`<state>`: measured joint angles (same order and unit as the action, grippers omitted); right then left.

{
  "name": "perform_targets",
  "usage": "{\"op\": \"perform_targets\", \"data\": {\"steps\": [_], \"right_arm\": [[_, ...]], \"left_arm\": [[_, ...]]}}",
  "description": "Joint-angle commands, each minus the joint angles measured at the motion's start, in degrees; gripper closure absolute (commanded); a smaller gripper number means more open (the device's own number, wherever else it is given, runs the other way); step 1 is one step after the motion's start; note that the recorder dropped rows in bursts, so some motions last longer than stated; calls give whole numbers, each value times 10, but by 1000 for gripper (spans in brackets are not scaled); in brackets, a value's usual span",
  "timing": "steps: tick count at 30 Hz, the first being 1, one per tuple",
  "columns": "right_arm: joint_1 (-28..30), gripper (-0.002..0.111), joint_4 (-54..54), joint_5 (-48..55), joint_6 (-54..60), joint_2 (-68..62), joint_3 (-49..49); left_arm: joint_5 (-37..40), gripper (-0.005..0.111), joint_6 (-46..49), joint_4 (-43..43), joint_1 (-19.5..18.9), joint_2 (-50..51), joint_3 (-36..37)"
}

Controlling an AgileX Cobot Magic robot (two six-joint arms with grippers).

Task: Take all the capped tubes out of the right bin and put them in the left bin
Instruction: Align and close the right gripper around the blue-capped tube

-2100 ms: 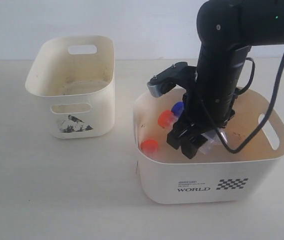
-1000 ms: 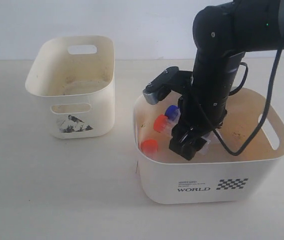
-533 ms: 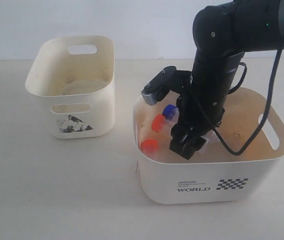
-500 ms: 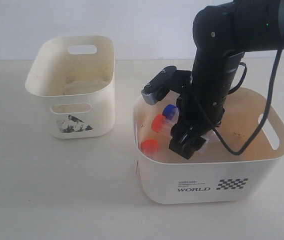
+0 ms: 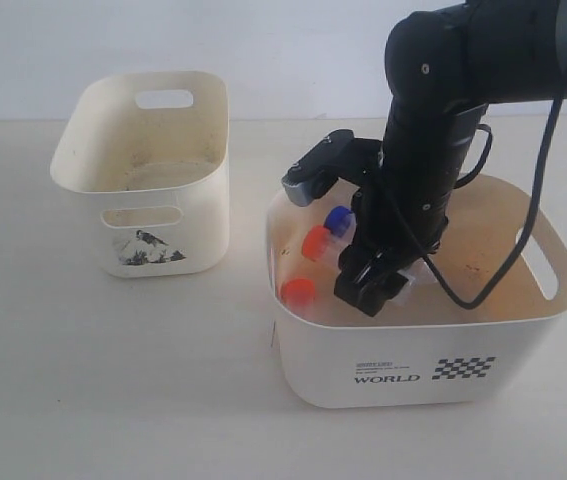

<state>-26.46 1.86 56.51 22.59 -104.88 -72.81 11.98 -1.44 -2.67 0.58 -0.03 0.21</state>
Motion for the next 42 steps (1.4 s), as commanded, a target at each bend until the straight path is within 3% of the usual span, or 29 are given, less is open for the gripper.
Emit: {"op": "perform_targets", "data": {"steps": [1,3,6,8,11,17,19,21,23,24,26,33,42], "right_arm": [[1,87,-1,7,-2,2,1],[1,67,-2,8,-2,2,1],[1,29,-2,8,-4,2,1],[1,19,-2,8,-15,2,1],[1,29,-2,10,-26,2,1],[1,98,-2,10,-27,2,1],[1,108,-3,10,-27,2,1],[1,106,-13,10,-30,2,2],[1,86,-26,12,-37,2,2],[1,67,-27,6,-37,2,2],[1,52,-33,1,-38,2,2],[2,69,-71,-10,-61,2,2],[2,69,-74,-19,-56,-23,15]], "left_arm": [[0,102,-5,-1,0,0,-2],[0,102,-5,-1,0,0,-2],[0,102,-5,-1,0,0,-2],[0,102,-5,-1,0,0,-2],[0,102,-5,-1,0,0,-2],[0,102,-5,-1,0,0,-2],[0,102,-5,-1,0,0,-2],[0,102,-5,-1,0,0,-2],[0,102,-5,-1,0,0,-2],[0,102,-5,-1,0,0,-2],[0,102,-5,-1,0,0,-2],[0,102,-5,-1,0,0,-2],[-1,102,-5,-1,0,0,-2]]}}
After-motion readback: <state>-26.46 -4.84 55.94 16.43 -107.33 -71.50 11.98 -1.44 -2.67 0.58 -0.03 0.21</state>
